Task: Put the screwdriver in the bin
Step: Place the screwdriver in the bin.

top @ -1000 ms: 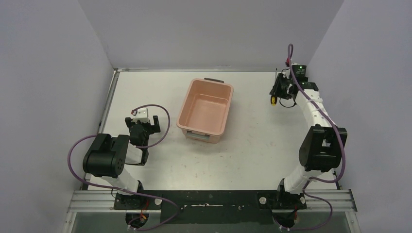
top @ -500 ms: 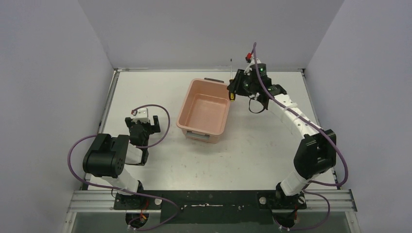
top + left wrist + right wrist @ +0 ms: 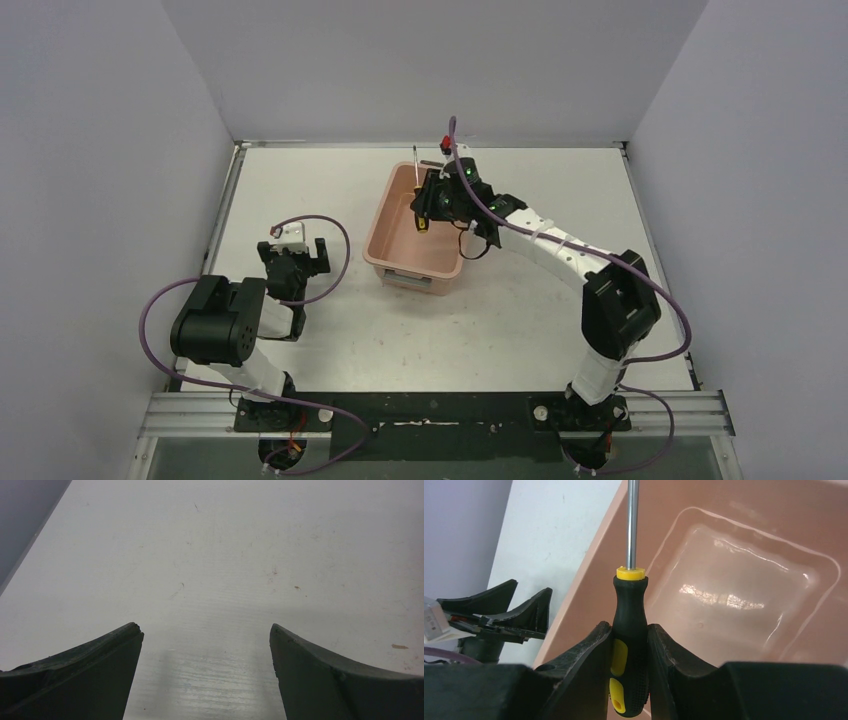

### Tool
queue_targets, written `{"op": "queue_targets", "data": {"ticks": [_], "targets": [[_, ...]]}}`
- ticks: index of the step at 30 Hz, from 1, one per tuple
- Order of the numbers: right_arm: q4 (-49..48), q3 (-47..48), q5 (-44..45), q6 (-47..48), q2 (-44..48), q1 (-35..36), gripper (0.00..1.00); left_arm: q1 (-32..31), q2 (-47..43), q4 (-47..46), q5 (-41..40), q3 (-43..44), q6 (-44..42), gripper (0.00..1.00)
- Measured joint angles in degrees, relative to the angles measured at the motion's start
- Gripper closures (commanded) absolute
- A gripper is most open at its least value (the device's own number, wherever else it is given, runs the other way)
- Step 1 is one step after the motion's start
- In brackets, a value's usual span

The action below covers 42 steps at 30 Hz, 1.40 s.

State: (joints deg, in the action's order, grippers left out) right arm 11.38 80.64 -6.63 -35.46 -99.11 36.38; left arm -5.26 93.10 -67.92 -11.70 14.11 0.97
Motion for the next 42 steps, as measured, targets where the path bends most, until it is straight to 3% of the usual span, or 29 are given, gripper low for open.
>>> {"op": "queue_targets", "data": {"ticks": [14, 38, 42], "targets": [[-0.72, -2.78, 10.10, -2.75, -1.97, 5.35, 0.98, 0.00, 0.00, 0.00, 0.00, 0.00, 0.00, 0.03], [2.58, -0.87, 12.74, -1.40, -13.70, 5.22, 0.91, 0.00, 0.00, 0.00, 0.00, 0.00, 0.00, 0.03], [2.84, 0.09, 13.44, -1.22, -15.87, 5.22, 0.86, 0.00, 0.00, 0.00, -0.02, 0.00, 0.00, 0.03]]}}
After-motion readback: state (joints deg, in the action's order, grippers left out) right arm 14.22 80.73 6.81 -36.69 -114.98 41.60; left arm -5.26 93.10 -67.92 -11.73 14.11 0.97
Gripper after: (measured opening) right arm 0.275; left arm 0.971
